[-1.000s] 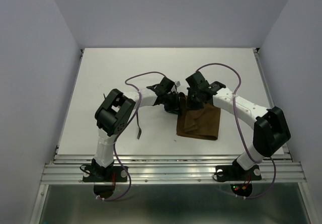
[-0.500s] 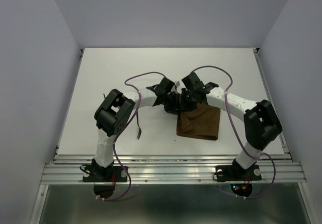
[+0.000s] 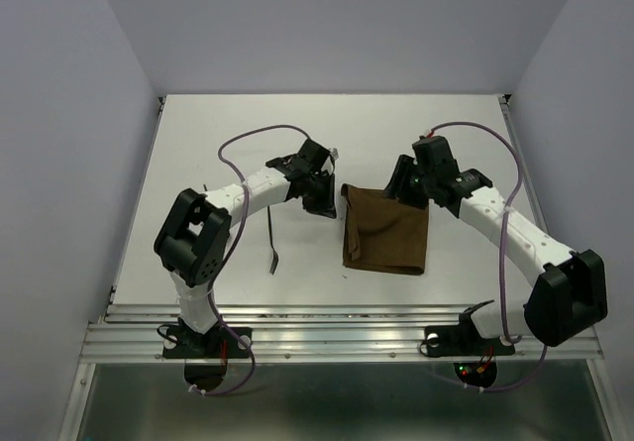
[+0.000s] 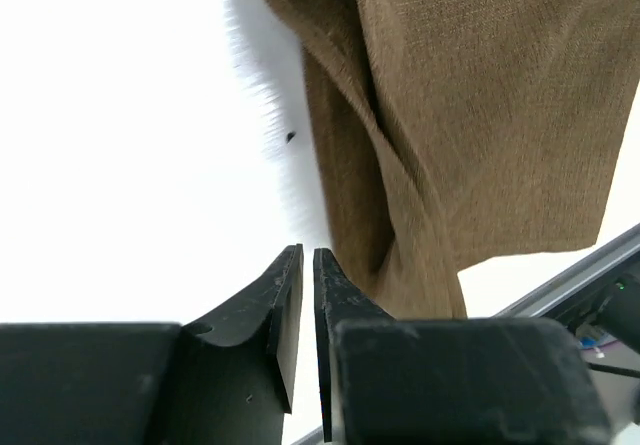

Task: Fold the napkin into a case and place the utensils inside
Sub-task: Fold the rectangle-folded napkin at the center of the board.

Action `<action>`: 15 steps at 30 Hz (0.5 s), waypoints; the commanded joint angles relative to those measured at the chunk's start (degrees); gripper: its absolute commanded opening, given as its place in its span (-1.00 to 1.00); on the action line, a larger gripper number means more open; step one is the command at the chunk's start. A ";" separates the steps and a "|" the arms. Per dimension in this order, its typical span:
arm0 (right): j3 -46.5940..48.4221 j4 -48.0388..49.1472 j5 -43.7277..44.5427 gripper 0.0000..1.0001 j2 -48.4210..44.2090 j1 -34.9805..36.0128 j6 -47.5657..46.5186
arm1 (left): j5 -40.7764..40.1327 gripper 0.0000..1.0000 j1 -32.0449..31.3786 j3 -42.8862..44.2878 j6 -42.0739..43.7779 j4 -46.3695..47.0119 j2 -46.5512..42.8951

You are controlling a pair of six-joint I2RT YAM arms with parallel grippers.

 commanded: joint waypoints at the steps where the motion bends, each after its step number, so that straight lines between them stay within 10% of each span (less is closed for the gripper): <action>1: -4.03 0.61 0.68 0.08 -1.79 -2.61 -0.05 | -5.25 -0.56 1.26 -0.08 4.04 -6.09 -5.23; 11: -6.23 3.60 -3.54 -0.31 1.46 -2.62 1.35 | 0.98 -0.40 2.05 7.82 0.09 0.24 -4.29; 15: -7.81 3.60 -4.06 -0.30 0.15 -2.62 1.53 | 0.97 0.27 2.05 11.25 -0.35 -0.56 -0.05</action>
